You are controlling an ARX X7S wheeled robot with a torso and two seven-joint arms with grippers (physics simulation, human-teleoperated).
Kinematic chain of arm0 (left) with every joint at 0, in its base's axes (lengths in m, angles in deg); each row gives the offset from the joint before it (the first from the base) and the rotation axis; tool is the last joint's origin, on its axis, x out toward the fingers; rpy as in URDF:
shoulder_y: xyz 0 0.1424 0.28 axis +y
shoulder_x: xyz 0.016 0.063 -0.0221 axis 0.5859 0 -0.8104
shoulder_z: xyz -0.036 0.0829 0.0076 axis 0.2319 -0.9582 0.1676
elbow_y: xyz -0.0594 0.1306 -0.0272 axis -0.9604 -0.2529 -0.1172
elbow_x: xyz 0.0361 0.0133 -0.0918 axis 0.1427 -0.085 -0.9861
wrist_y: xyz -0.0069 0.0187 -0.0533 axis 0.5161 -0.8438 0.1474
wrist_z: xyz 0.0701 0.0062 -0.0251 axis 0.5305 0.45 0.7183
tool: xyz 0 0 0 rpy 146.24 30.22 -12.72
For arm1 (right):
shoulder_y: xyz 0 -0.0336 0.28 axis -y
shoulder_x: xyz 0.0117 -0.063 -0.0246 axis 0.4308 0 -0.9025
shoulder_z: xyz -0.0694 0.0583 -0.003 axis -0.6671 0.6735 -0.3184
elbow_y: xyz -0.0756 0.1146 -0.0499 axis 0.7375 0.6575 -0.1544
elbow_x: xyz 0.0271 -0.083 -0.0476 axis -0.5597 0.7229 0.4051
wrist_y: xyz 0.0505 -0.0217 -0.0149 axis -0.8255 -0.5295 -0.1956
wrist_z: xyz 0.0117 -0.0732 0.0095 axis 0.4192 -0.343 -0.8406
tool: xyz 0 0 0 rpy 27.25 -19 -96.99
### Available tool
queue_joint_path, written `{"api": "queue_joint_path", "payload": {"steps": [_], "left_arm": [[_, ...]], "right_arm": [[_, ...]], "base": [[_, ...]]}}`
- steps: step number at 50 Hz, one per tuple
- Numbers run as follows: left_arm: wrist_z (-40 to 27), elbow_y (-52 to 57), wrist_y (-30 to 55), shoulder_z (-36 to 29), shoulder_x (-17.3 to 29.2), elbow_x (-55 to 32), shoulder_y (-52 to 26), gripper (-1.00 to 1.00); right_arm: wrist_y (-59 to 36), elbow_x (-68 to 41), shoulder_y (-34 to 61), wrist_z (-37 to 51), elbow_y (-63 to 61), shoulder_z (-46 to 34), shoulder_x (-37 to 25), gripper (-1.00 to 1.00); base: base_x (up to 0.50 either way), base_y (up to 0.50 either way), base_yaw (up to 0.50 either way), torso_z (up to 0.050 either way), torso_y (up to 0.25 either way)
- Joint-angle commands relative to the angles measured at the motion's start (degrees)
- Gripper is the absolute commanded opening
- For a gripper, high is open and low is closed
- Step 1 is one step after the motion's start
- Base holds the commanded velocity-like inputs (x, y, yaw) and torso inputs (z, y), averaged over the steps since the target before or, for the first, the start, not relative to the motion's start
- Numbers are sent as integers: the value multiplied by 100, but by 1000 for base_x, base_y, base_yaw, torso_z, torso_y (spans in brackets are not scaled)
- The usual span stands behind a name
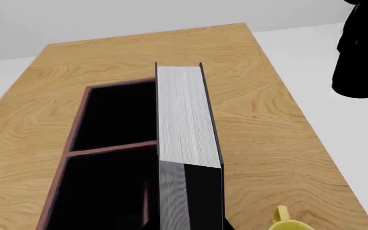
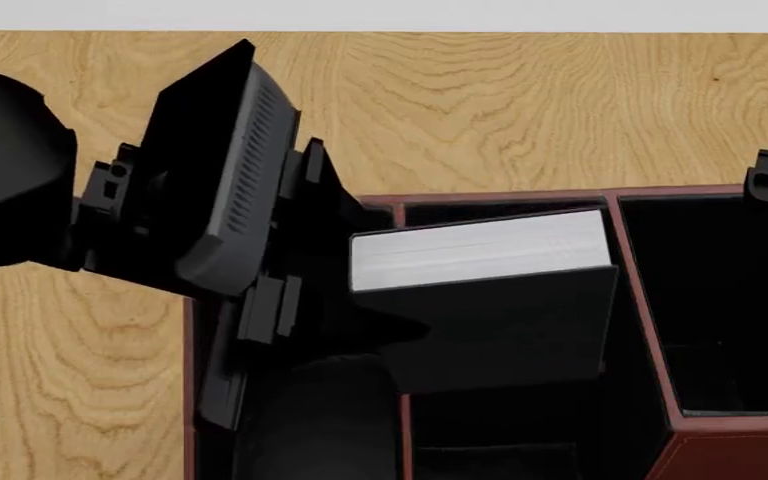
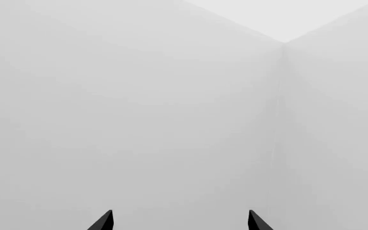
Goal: Pick up the book and place it in the back compartment of the caddy.
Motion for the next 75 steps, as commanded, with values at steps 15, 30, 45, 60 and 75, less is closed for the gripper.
{"api": "queue_joint_path", "payload": {"steps": [15,30,45,60,75], "left_arm": [[140,-418,-195,-109,-245,8,89,-100],[249,-704,-403,-219,-388,133,186,-100],[333,-947,-575,-351,-500,258,303,-100],[407,-1188,-717,-478,-617,371,397,-100],[451,-1370,-835,-556,-732,429,479,-100]], "right_arm": [[57,-14,14,62,57,-72,-44,100],[20,-91,68,100,57,-58,-96,100],[2,-123,81,150,52,-86,-141,100],[-8,-190,53,191,26,-36,-189,100],[21,-232,-29,225,5,28,-229,100]], "base": [[0,0,0,0,1],[0,0,0,1,1],[0,0,0,0,1],[0,0,0,1,1],[0,0,0,0,1]]}}
